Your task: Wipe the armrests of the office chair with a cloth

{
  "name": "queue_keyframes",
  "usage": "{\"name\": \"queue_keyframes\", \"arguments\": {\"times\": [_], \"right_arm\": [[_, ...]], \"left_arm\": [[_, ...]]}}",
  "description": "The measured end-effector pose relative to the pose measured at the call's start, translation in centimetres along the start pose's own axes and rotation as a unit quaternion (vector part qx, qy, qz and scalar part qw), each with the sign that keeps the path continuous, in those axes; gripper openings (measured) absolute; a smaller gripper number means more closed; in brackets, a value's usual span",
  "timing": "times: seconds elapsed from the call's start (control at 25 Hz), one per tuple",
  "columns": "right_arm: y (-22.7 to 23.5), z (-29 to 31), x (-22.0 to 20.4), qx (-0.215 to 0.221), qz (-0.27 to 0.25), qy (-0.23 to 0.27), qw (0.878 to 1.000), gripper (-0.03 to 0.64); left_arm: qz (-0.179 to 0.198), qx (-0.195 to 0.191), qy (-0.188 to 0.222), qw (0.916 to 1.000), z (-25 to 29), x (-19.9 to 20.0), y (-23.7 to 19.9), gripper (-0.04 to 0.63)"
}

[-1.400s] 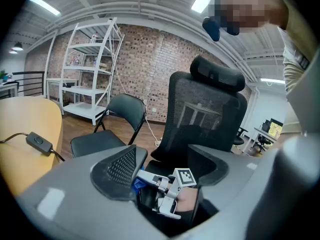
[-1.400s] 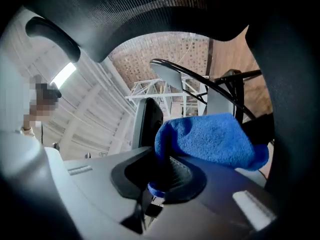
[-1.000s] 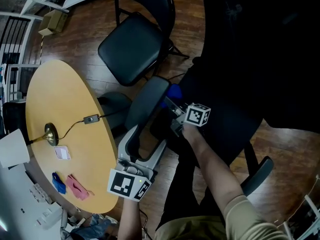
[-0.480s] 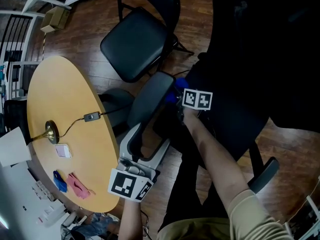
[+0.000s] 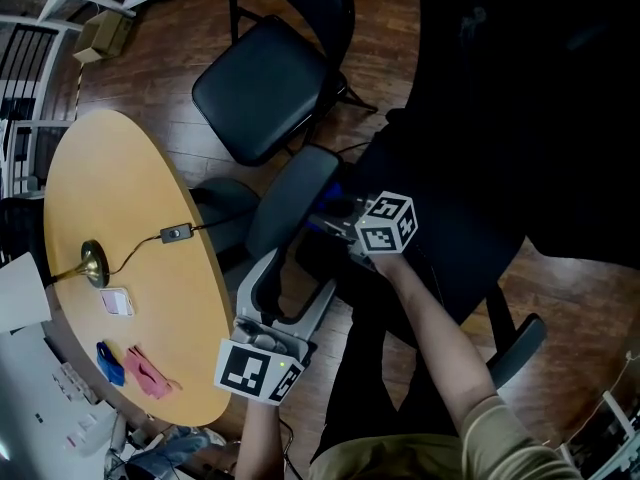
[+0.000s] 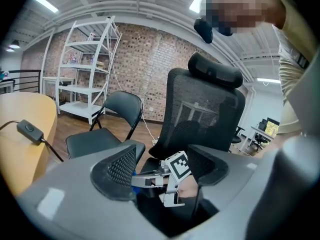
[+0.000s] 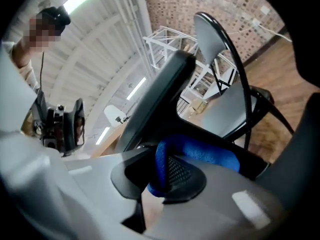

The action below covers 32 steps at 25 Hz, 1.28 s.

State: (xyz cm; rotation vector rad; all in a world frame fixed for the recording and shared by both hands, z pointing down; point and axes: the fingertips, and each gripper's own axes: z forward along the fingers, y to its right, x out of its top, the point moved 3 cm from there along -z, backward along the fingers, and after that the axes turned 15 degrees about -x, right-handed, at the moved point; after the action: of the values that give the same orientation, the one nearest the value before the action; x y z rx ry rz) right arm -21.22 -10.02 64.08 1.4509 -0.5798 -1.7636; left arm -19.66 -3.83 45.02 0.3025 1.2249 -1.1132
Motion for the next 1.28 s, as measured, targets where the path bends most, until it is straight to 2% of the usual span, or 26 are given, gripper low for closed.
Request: {"name": "queue_keyframes", "arguments": {"times": [0.28,0.4,0.44,0.52,0.64,0.72,0.8,0.88,1.0,1.12,1.28], "right_arm": [[-1.4,-0.2,0.2,0.032,-0.068,-0.002,0.997,0.02],[-0.7,0.3,-0.1,0.018,-0.061,-0.008,0.998,0.025],[0.3,0.6,-0.6,-0.004,-0.056,-0.021,0.998,0.025],[3.6,1.0,-2.2,-0.08,-0.032,-0.052,0.995,0.025],[9.3,1.1,-3.7,-0.187,0.03,-0.081,0.979,0.025],[11.5,1.4,-4.4,-0.219,0.033,-0.116,0.968,0.025],[12.2,1.8,-4.5,-0.224,0.015,-0.145,0.964,0.026],[12.1,1.8,-4.2,-0.22,0.005,-0.149,0.964,0.026],[10.1,0.0,-2.8,-0.199,0.026,-0.107,0.974,0.026],[6.9,-5.0,0.0,-0.188,0.03,-0.074,0.979,0.026],[2.9,-11.7,6.8,-0.209,-0.045,-0.057,0.975,0.026]], "left_arm": [[-0.008,0.01,0.002,0.9999,-0.5,-0.4,-1.1,0.314],[-0.009,0.009,0.001,0.9999,-0.3,-0.4,-1.3,0.314],[-0.009,0.009,0.001,0.9999,-0.3,-0.4,-1.3,0.314],[-0.01,0.009,0.003,0.9999,-0.2,-0.2,-1.4,0.314],[-0.009,0.01,0.005,0.9999,-0.3,0.0,-1.4,0.314],[-0.008,0.013,0.005,0.9999,-0.4,-0.1,-1.6,0.314],[-0.009,0.017,0.006,0.9998,-0.7,-0.3,-1.9,0.314],[-0.012,0.023,0.008,0.9996,-0.8,-0.5,-2.2,0.314],[-0.015,0.033,0.013,0.9993,-1.2,0.1,-2.1,0.314],[-0.013,0.04,0.026,0.9988,-2.0,2.5,-1.3,0.314],[-0.007,0.062,0.064,0.996,-3.4,6.7,-1.0,0.314]]}}
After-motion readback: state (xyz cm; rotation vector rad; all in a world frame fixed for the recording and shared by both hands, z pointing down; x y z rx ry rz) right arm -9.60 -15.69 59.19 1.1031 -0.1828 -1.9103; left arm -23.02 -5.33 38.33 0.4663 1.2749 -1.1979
